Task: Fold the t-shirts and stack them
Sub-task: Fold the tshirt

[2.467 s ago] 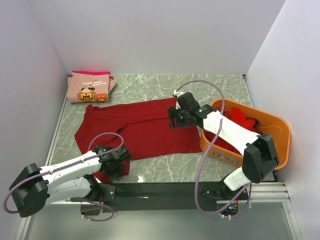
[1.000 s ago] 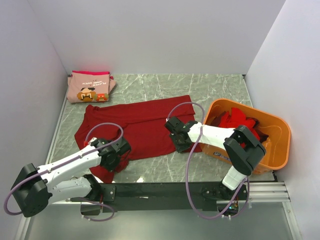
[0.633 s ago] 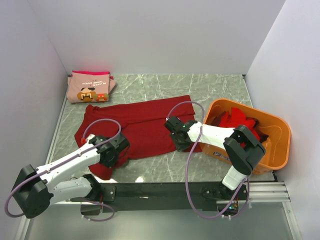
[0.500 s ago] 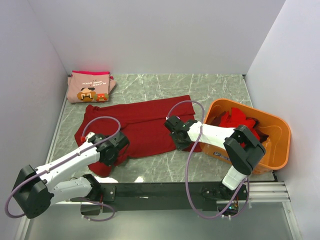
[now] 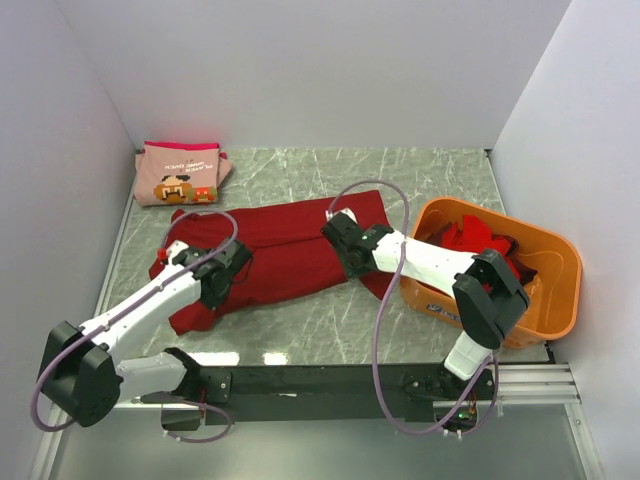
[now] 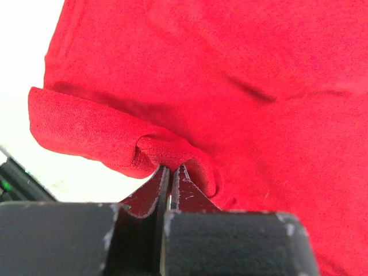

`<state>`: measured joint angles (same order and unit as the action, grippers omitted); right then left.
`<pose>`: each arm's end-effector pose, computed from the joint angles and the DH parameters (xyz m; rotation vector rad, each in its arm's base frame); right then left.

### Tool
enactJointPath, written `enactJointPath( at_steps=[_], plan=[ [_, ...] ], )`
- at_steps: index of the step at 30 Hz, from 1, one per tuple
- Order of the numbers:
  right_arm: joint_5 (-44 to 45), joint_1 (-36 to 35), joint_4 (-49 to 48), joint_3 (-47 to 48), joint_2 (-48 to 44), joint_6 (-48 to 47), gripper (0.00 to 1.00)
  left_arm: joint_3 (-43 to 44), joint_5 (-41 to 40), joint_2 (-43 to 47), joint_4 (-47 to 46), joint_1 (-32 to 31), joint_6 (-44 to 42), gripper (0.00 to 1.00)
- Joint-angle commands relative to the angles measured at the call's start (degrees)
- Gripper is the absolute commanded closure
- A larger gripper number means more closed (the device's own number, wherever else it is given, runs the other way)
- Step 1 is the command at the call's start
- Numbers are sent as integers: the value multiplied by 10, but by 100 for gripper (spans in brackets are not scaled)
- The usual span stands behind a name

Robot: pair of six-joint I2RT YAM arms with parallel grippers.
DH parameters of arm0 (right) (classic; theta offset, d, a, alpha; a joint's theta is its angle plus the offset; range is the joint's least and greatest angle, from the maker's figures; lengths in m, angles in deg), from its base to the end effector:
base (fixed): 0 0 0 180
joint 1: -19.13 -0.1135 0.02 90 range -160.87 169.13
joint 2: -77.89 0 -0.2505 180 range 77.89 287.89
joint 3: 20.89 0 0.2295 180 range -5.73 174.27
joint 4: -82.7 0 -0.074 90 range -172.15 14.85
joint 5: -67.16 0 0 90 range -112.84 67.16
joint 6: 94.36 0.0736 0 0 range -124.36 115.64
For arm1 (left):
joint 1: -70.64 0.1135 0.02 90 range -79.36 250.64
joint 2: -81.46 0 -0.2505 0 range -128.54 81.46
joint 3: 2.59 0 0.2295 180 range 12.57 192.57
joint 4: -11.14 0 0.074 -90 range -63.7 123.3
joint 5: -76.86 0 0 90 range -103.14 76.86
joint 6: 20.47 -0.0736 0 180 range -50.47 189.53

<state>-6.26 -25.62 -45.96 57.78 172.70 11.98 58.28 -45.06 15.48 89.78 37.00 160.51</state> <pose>0.2398 0.2081 0.1658 -0.5776 2.5962 -0.0646 0.1560 -0.0571 0.1862 -1.2783 2.2535 0.2190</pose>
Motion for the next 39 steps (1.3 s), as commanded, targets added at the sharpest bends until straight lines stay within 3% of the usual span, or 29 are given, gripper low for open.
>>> enactJointPath(
  at_steps=[1, 15, 17, 19, 20, 22, 23, 24, 28, 31, 39],
  plan=[
    [55, 5, 13, 50, 13, -15, 100, 35, -40, -17, -34, 28, -60, 99],
    [62, 41, 37, 188, 109, -93, 100, 183, -79, -188, -188, 129, -288, 99],
    [44, 56, 35, 213, 128, -104, 100, 215, -66, -228, -203, 151, -326, 94],
    [29, 69, 40, 249, 145, -123, 100, 255, -67, -257, -201, 163, -347, 79],
    [27, 77, 44, 264, 165, -131, 100, 268, -82, -285, -196, 172, -351, 59],
    [27, 83, 56, 309, 189, -142, 91, 312, -85, -312, -175, 184, -363, 32],
    [44, 86, 60, 322, 208, -147, 83, 323, -88, -334, -173, 187, -366, 1],
    [55, 93, 69, 346, 216, -147, 69, 333, -88, -342, -171, 189, -374, 1],
    [100, 101, 77, 341, 215, -131, 53, 370, -100, -350, -135, 191, -347, 1],
    [87, 102, 69, 286, 177, -105, 48, 329, -81, -309, -143, 191, -339, 0],
    [-16, 91, 44, 150, 93, -78, 48, 143, 18, -136, -225, 191, -312, 1]
  ],
)
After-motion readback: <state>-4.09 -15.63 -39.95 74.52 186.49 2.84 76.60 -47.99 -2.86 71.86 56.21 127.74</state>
